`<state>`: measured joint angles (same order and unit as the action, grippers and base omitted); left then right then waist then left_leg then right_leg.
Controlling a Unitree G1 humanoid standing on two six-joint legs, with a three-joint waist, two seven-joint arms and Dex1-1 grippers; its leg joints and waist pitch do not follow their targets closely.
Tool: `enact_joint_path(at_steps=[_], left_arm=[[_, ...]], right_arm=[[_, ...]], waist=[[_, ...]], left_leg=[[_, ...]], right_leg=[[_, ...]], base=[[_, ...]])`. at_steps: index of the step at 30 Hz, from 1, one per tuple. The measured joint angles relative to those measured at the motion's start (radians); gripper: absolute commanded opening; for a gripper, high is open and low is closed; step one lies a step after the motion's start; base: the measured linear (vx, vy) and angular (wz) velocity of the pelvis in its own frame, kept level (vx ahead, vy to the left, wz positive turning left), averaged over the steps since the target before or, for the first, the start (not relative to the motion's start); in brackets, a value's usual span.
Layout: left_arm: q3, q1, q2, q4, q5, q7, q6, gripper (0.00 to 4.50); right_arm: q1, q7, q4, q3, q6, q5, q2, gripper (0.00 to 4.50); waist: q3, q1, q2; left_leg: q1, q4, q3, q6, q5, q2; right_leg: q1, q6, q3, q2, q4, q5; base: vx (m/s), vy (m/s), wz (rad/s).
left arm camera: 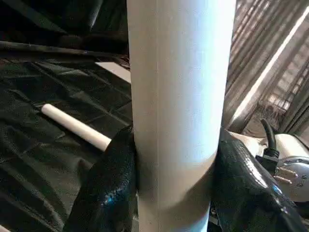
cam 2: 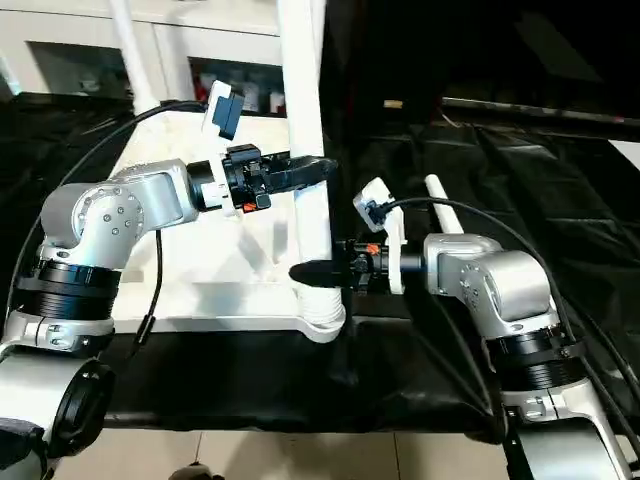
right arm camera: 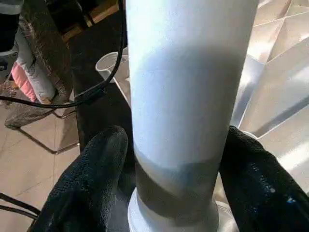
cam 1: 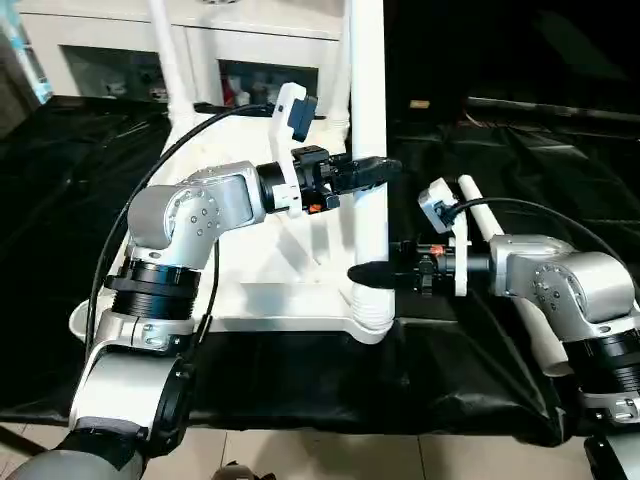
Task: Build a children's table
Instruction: Pick table leg
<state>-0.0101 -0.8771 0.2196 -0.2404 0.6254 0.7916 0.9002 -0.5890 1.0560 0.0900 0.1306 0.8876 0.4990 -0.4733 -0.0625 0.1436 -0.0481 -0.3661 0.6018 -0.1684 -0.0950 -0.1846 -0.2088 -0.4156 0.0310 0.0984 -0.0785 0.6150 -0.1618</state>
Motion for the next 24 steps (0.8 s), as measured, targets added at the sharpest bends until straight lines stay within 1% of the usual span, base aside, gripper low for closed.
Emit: enact_joint_path(at_steps=[9,10,11,12,14,16,18,20,24], left_arm=[[0.025,0.0,0.001,0.026,0.001,0.03,0.011,1.82],[0.029,0.0,0.001,0.029,0.003,0.034,0.011,1.82],[0.029,0.0,0.001,0.029,0.004,0.036,0.011,1.82],[0.029,0.0,0.001,0.029,0.004,0.037,0.011,1.82],[0.029,0.0,0.003,0.029,0.004,0.037,0.01,1.82],[0.029,0.0,0.005,0.029,0.004,0.037,0.011,1.82],[0.029,0.0,0.005,0.029,0.004,0.037,0.011,1.82],[0.029,0.0,0.005,0.029,0.004,0.037,0.011,1.82],[0.029,0.0,0.004,0.029,0.004,0.037,0.011,1.82]], right_arm=[[0.001,0.0,0.0,0.022,-0.006,-0.004,0.0,3.04],[0.001,0.0,0.0,0.026,-0.007,-0.004,0.001,2.86],[0.001,-0.001,0.0,0.029,-0.007,-0.004,0.001,2.86],[0.001,-0.001,0.0,0.031,-0.007,-0.004,0.001,2.68],[0.001,0.001,0.0,0.033,-0.007,-0.003,0.001,2.65],[0.001,0.002,0.0,0.034,-0.007,-0.002,0.001,2.39],[0.001,0.006,0.0,0.035,-0.007,-0.002,0.001,2.24],[0.001,0.012,0.0,0.037,-0.01,-0.002,0.001,2.0],[0.002,0.012,0.0,0.039,-0.017,-0.002,0.001,1.92]], waist=[[0.0,0.0,0.0],[0.0,0.0,0.0],[0.0,-0.001,0.0],[0.0,-0.001,0.0],[0.0,-0.001,0.0],[0.0,-0.001,0.0],[0.0,-0.001,0.0],[0.0,-0.001,0.0],[0.0,-0.001,0.0]], left_leg=[[0.0,0.0,0.0,0.0,0.0,0.0],[0.0,0.0,0.0,0.0,0.0,0.0],[0.0,0.0,0.0,0.0,0.0,0.0],[0.0,0.0,0.0,0.0,0.0,0.0],[0.0,0.0,0.0,0.0,0.0,0.0],[0.0,0.0,0.0,0.0,0.0,0.0],[0.0,0.0,0.0,0.0,0.0,0.0],[0.0,0.0,0.0,0.0,0.0,0.0],[0.0,0.0,0.0,0.0,0.0,0.0]], right_leg=[[0.0,0.0,0.0,0.0,0.0,0.0],[0.0,0.0,0.0,0.0,0.0,0.0],[0.0,0.0,0.0,0.0,0.0,0.0],[0.0,0.0,0.0,0.0,0.0,0.0],[0.0,0.0,0.0,0.0,0.001,0.0],[0.0,0.0,0.0,0.0,0.0,0.0],[0.0,0.0,0.0,0.0,0.0,0.0],[0.0,0.0,0.0,0.0,0.0,0.0],[0.0,0.0,0.0,0.0,0.0,0.0]], base=[[0.0,0.0,0.0],[0.0,0.0,0.0],[0.0,0.0,0.0],[0.0,0.0,0.0],[0.0,0.0,0.0],[0.0,0.0,0.0],[0.0,0.0,0.0],[0.0,0.0,0.0],[0.0,0.0,0.0]])
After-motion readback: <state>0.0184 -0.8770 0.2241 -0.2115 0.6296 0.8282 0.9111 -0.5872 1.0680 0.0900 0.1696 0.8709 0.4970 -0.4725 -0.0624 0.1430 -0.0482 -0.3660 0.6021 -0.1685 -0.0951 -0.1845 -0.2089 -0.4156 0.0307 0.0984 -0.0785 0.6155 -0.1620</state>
